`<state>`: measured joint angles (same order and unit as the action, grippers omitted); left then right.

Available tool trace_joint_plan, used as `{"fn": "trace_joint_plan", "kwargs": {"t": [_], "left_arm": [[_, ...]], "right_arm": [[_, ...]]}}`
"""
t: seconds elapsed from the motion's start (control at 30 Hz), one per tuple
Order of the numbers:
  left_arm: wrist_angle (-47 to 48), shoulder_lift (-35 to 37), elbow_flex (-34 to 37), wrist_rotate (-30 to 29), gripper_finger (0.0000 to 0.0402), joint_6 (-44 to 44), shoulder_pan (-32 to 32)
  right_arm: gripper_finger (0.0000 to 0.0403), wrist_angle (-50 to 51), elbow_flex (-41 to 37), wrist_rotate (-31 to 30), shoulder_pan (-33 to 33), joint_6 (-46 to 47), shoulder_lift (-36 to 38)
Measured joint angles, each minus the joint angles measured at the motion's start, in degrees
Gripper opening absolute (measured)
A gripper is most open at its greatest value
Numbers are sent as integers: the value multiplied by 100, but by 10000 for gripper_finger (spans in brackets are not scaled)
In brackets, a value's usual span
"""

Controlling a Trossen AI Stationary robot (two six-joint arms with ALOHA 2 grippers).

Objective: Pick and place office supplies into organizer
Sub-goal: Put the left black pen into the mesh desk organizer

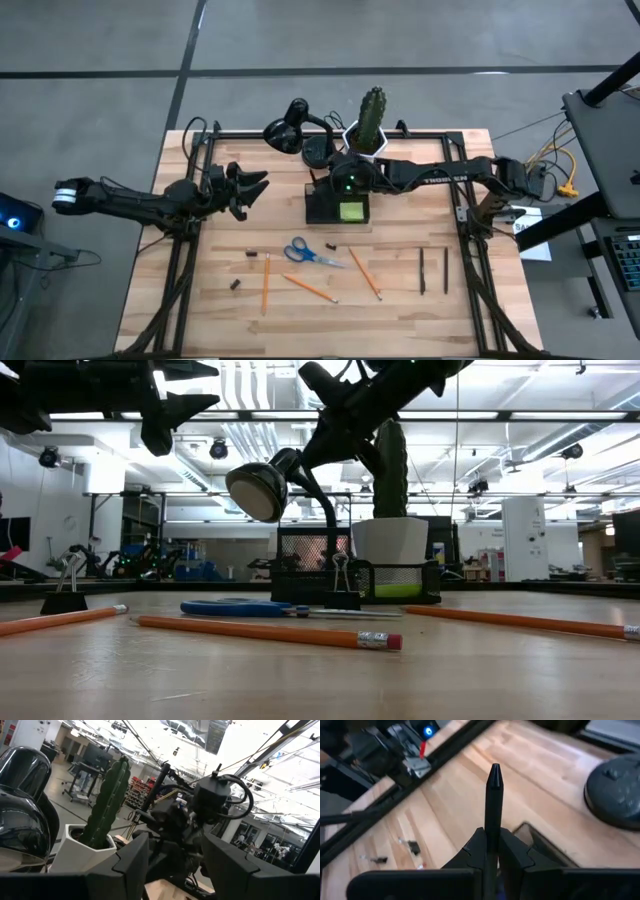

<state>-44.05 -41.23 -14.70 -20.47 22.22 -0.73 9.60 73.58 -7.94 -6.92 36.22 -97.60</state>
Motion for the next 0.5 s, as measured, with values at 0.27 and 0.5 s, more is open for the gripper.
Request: {"fn": "trace_joint_plan", "kwargs": {"t": [0.27, 0.5], "left_arm": [[0, 0, 0, 0, 168, 2, 0], [0, 0, 0, 0, 168, 7, 0]], "right_arm": [[20, -496, -22, -20, -187, -403, 0], [20, -912, -31, -24, -229, -1126, 7]]}}
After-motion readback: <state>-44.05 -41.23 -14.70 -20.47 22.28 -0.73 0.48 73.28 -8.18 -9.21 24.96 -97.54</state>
